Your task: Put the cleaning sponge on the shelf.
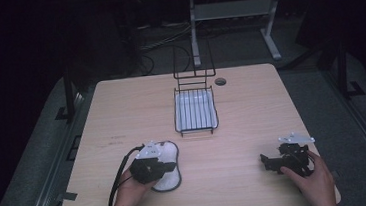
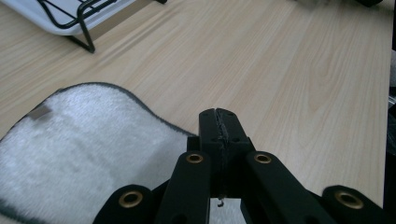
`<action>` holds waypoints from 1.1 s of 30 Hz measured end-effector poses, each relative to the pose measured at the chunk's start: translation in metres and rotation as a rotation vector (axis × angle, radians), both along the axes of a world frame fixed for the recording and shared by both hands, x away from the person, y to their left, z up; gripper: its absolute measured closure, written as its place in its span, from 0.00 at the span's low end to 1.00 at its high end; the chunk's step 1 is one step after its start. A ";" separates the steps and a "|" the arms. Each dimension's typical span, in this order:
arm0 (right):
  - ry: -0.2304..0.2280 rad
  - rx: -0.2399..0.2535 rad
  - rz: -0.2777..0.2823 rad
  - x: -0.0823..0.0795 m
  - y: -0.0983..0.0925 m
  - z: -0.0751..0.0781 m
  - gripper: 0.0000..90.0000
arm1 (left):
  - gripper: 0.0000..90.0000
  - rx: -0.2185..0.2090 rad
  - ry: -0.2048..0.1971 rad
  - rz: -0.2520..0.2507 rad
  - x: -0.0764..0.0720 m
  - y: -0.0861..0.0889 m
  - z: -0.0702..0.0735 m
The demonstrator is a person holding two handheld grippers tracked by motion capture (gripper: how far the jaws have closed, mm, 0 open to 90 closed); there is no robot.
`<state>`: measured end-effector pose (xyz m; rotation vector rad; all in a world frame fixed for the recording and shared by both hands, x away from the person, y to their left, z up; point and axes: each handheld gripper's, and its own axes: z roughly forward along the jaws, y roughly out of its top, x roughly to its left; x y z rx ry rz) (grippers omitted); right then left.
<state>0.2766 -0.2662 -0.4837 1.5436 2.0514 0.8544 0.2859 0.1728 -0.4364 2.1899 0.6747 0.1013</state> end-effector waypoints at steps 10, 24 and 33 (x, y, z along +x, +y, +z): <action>0.000 0.000 0.000 0.000 0.000 0.000 0.00 | 1.00 0.021 0.014 -0.028 0.006 -0.023 -0.009; 0.000 0.000 0.000 0.000 0.000 0.000 0.00 | 1.00 0.099 0.041 -0.064 0.003 -0.032 -0.016; 0.000 0.000 0.000 0.000 0.000 0.000 0.00 | 1.00 0.113 0.053 -0.052 -0.001 -0.028 -0.017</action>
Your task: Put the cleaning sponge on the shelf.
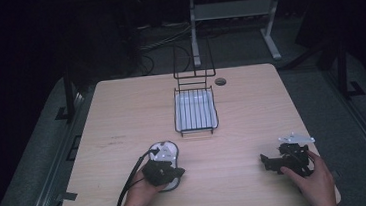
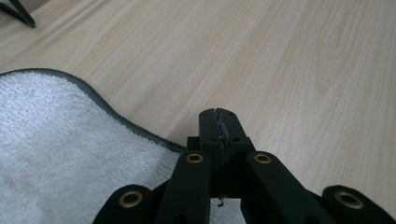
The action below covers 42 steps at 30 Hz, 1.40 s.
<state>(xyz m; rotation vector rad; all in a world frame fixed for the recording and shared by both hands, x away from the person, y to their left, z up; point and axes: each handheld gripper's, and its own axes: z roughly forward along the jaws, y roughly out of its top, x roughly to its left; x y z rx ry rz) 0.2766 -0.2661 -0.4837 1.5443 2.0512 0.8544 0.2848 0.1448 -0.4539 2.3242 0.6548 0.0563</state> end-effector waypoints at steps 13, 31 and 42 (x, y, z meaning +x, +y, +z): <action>0.000 0.000 0.000 0.000 0.000 0.000 0.00 | 1.00 0.002 0.002 0.047 -0.007 0.023 0.002; 0.000 0.001 -0.001 0.000 0.000 0.000 0.00 | 1.00 0.000 -0.001 0.140 -0.009 0.057 0.005; 0.000 0.001 -0.001 0.000 0.000 0.000 0.00 | 1.00 -0.002 -0.007 0.207 -0.011 0.081 0.007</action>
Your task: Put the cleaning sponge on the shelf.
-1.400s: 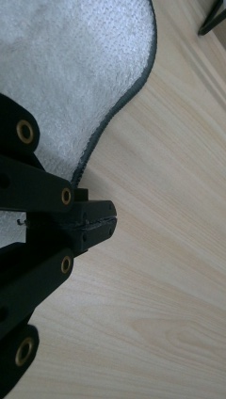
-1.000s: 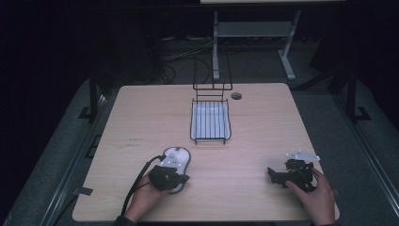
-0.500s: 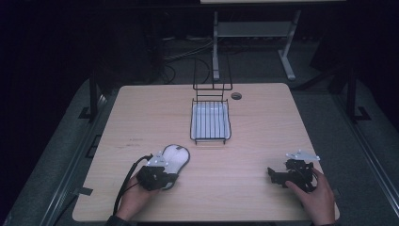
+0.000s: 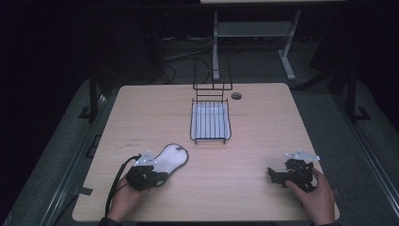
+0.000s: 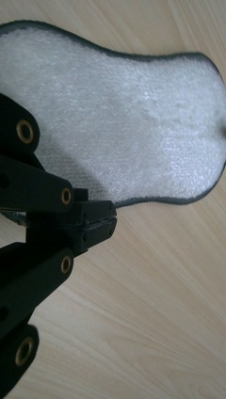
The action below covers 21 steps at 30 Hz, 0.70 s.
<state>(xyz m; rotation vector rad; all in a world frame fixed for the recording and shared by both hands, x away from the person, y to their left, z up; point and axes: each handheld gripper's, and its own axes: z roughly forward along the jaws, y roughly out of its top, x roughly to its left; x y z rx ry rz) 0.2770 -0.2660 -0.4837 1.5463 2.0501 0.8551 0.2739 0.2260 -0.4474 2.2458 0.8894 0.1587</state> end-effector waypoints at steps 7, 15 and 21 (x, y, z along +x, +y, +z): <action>0.000 0.000 0.000 0.000 0.000 0.000 0.00 | 1.00 0.005 -0.004 0.036 -0.001 0.015 0.000; 0.000 0.000 0.000 0.000 0.000 0.000 0.00 | 1.00 0.006 -0.004 0.074 -0.003 0.030 0.001; 0.000 0.000 -0.001 0.000 0.000 0.000 0.00 | 1.00 0.004 -0.007 0.104 -0.006 0.043 0.001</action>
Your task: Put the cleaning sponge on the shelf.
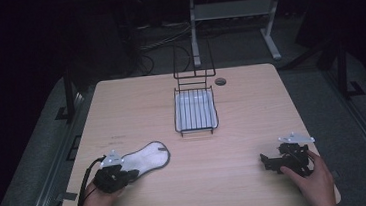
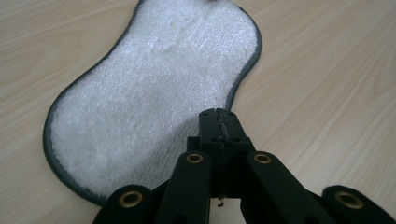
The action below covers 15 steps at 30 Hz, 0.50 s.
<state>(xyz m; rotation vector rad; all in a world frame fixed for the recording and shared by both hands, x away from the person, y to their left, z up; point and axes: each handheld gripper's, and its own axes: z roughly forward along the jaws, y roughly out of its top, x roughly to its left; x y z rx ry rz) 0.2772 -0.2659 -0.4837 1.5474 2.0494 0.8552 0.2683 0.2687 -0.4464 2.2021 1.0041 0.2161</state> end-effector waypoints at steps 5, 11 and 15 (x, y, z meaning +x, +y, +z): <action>0.000 0.000 0.000 0.000 0.000 0.000 0.00 | 1.00 -0.017 -0.003 0.016 -0.002 0.007 0.001; 0.001 0.001 -0.001 0.000 0.000 0.000 0.00 | 0.96 -0.069 -0.018 0.014 -0.004 0.013 0.010; 0.001 0.001 -0.002 0.000 0.000 0.000 0.00 | 0.83 -0.082 -0.022 -0.001 -0.002 0.016 0.015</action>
